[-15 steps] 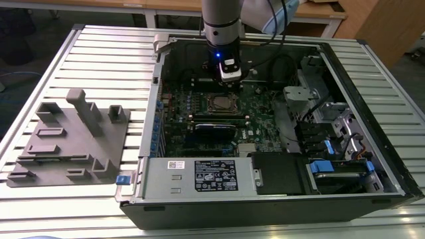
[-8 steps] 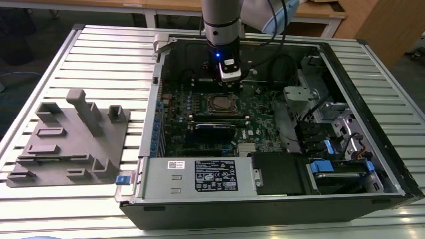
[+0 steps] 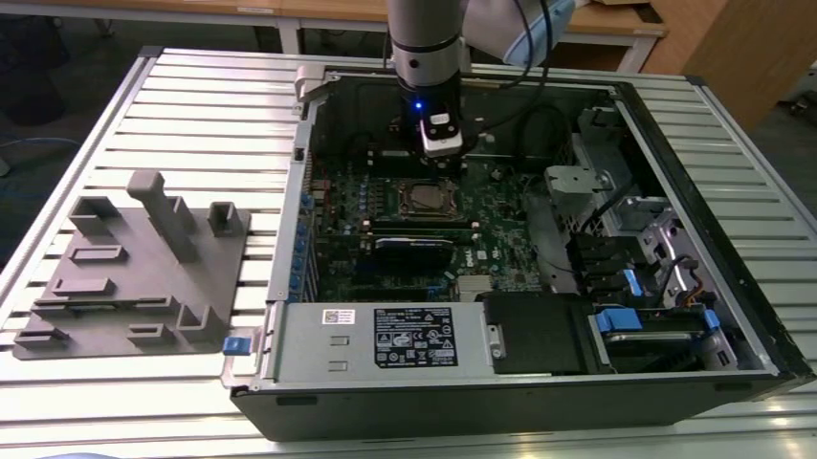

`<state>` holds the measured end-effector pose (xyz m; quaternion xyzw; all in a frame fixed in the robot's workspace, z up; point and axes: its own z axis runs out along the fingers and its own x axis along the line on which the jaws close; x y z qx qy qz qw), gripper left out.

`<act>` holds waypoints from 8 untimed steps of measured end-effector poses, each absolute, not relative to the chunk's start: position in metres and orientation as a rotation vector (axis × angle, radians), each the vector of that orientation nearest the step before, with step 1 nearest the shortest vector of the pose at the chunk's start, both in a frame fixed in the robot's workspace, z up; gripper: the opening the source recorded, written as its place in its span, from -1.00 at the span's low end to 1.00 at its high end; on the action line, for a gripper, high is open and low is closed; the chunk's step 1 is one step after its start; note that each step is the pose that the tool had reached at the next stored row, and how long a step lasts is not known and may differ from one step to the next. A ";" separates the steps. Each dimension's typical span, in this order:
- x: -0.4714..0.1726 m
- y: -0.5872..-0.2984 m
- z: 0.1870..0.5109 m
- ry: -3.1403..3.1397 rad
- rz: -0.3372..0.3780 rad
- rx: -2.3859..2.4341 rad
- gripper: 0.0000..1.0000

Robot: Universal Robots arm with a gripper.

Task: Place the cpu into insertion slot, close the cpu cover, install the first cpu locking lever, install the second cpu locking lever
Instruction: 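Install the first cpu locking lever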

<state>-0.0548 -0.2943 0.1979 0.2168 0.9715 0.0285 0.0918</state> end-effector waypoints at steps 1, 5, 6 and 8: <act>-0.055 -0.294 0.198 2.883 0.083 0.656 -0.79; -0.055 -0.294 0.198 2.877 0.081 0.680 -0.79; -0.055 -0.294 0.198 2.877 0.080 0.680 -0.79; -0.055 -0.294 0.200 2.876 0.081 0.681 -0.79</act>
